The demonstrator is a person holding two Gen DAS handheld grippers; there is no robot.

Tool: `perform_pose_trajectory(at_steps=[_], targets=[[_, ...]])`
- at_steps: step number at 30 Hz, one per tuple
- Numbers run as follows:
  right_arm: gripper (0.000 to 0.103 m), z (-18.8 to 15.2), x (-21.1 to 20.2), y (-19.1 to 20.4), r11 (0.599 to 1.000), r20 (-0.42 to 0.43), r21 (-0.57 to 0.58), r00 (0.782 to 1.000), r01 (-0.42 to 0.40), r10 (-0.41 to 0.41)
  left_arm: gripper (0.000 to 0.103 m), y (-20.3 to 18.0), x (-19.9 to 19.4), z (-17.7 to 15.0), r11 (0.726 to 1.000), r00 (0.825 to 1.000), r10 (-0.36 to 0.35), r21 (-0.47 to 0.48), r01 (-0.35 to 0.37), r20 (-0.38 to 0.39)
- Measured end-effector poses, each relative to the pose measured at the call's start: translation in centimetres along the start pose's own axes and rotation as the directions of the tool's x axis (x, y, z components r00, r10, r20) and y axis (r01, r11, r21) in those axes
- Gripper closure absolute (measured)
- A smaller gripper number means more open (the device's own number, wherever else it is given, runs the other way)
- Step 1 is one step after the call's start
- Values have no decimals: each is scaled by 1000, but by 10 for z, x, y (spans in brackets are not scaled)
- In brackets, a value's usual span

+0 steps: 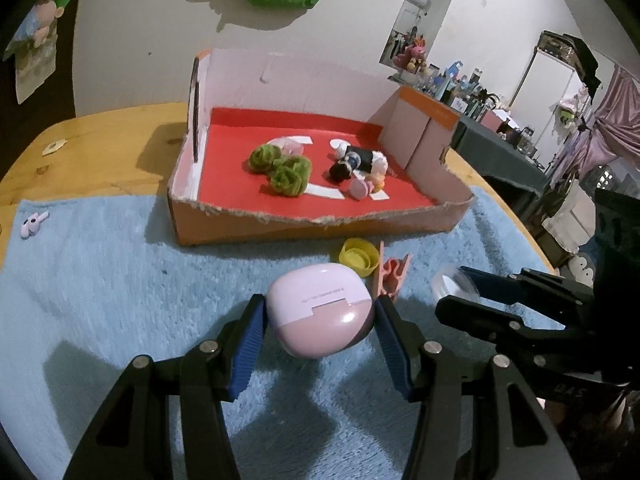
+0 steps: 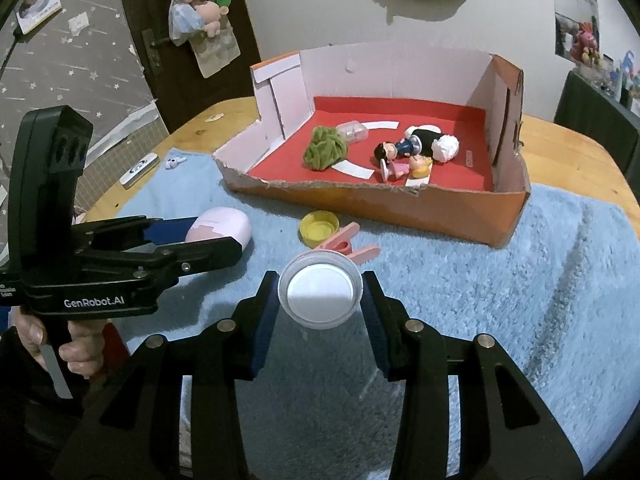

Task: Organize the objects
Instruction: 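Carry the lid with the right tool while the left tool carries the pink case toward the red box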

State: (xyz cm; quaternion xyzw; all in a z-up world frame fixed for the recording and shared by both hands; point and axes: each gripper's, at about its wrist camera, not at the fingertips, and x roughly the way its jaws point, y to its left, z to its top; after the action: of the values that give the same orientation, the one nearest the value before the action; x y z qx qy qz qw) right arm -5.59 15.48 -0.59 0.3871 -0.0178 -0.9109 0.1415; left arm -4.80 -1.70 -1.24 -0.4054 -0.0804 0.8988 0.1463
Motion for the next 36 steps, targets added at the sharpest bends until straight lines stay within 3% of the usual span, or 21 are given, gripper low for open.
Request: perform_pose_trajectory(at_steps=[22,36], targets=[[64,28,-12,-3,999,53,-36,999,13,-11,46,-6,-10,36,999,998,1,34,-3,66],[64,47,-8,-7,998,56,-63,998,19,-16,46,-6,-1,55,998,998,4,56,-7,63]])
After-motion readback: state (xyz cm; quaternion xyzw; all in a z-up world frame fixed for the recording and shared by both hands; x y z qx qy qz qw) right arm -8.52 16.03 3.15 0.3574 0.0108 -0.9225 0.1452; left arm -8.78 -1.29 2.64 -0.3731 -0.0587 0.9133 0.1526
